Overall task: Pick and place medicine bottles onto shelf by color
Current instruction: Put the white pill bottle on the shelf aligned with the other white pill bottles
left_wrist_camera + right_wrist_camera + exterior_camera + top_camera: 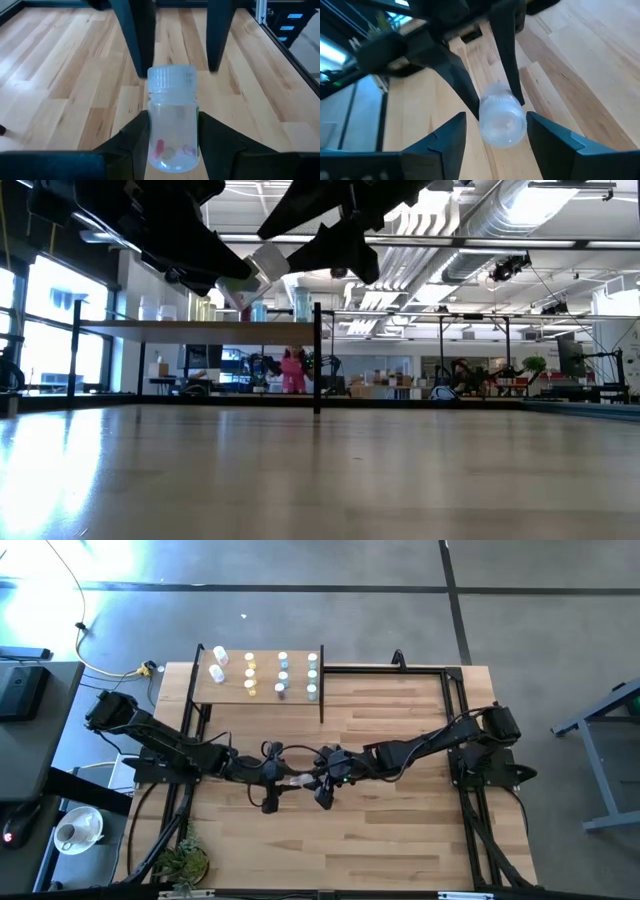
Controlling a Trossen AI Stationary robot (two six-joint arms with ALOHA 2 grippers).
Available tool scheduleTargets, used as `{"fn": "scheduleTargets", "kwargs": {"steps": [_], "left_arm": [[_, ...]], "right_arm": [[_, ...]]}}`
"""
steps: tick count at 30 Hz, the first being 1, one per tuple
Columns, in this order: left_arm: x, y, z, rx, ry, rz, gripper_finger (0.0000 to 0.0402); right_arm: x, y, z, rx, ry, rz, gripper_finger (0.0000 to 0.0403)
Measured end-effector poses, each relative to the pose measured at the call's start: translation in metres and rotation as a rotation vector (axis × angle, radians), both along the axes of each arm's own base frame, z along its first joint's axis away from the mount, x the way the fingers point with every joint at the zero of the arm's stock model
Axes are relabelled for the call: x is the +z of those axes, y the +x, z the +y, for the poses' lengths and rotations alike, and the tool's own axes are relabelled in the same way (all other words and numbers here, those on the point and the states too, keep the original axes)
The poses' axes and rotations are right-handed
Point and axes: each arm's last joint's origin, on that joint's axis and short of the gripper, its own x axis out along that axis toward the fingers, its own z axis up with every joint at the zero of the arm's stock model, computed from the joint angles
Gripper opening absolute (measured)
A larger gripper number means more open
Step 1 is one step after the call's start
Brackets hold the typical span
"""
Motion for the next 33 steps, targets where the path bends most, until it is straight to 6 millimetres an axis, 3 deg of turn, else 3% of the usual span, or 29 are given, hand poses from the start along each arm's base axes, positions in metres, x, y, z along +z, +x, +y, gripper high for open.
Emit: {"fn": "scheduleTargets", "kwargs": {"steps": [12, 19, 26, 33], "left_arm": [[0.002, 0.0, 0.004, 0.116, 0.062, -0.031, 0.0133], [0.026, -0.009, 0.01, 0.259, 0.164, -0.136, 0.0133], [0.054, -0.035, 0.021, 0.487, 0.216, -0.268, 0.0133], [0.059, -0.072, 0.032, 0.733, 0.22, -0.363, 0.0133]], "right_arm": [[0.066, -0.034, -0.011, 0.013, -0.049, -0.142, 0.0197], [0.095, -0.065, -0.017, 0.001, -0.036, -0.152, 0.0197], [0.102, -0.081, -0.013, -0.011, -0.046, -0.117, 0.0197], [0.096, -0.088, -0.001, -0.019, -0.097, -0.049, 0.0197]]}}
